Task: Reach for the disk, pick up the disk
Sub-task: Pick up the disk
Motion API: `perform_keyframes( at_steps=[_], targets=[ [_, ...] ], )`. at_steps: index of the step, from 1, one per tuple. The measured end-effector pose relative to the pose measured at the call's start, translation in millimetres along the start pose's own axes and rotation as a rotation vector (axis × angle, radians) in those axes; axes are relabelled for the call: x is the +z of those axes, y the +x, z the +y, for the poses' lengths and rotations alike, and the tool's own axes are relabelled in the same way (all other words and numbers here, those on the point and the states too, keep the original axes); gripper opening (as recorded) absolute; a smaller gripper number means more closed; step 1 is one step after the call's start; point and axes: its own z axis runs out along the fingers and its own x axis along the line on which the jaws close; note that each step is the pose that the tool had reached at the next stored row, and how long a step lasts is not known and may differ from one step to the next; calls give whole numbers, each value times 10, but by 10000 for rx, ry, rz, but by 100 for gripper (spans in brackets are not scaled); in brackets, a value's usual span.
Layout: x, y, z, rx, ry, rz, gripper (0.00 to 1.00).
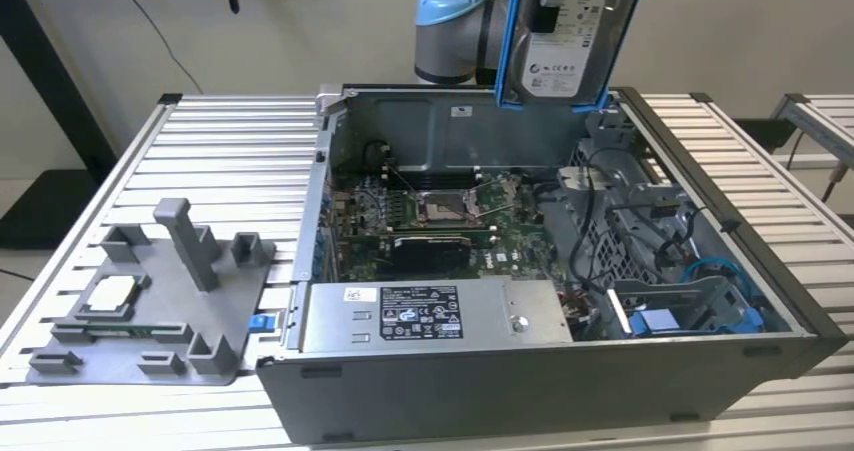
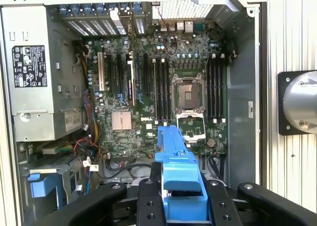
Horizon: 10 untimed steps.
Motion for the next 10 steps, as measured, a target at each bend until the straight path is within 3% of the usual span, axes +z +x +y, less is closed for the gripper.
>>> perform_keyframes(
  at_steps=[3,10],
  targets=[
    [0,-3,-38,-1,-15,1,0],
    [2,-36,-295,9,-228,14,0]
  ],
)
